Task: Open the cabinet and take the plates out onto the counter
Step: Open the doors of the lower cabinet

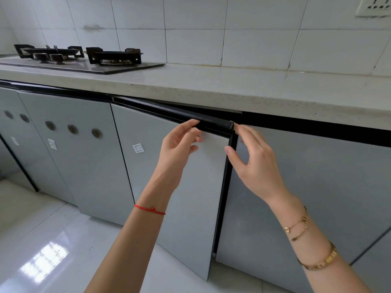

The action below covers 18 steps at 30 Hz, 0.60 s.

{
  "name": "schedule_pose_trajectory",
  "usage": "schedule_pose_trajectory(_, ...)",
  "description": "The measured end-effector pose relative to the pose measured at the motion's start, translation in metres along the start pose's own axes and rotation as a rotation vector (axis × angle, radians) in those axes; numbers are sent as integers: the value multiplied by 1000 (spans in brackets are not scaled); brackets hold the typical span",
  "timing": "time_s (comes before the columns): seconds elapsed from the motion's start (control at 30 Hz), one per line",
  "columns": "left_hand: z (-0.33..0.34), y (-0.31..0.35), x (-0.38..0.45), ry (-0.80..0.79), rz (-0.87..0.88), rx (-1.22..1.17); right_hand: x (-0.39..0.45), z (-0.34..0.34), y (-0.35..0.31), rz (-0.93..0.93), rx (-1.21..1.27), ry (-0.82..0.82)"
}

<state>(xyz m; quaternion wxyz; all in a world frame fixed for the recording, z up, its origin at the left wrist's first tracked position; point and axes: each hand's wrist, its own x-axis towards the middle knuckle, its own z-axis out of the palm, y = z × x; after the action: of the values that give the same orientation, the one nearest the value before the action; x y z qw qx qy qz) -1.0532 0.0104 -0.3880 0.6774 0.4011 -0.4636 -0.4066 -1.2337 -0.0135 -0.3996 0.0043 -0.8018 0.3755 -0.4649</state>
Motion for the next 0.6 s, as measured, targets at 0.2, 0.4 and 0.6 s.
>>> schedule_pose_trajectory(0.2,-1,-18,-42,126,322,504,-7,-1,-7,-15,42,-18)
schedule_pose_trajectory(0.4,5,-48,-81,166,475,769,-24,2,-27,-105,64,-30)
schedule_pose_trajectory(0.6,-5,-54,-110,317,528,836,-36,6,-60,-288,55,-73)
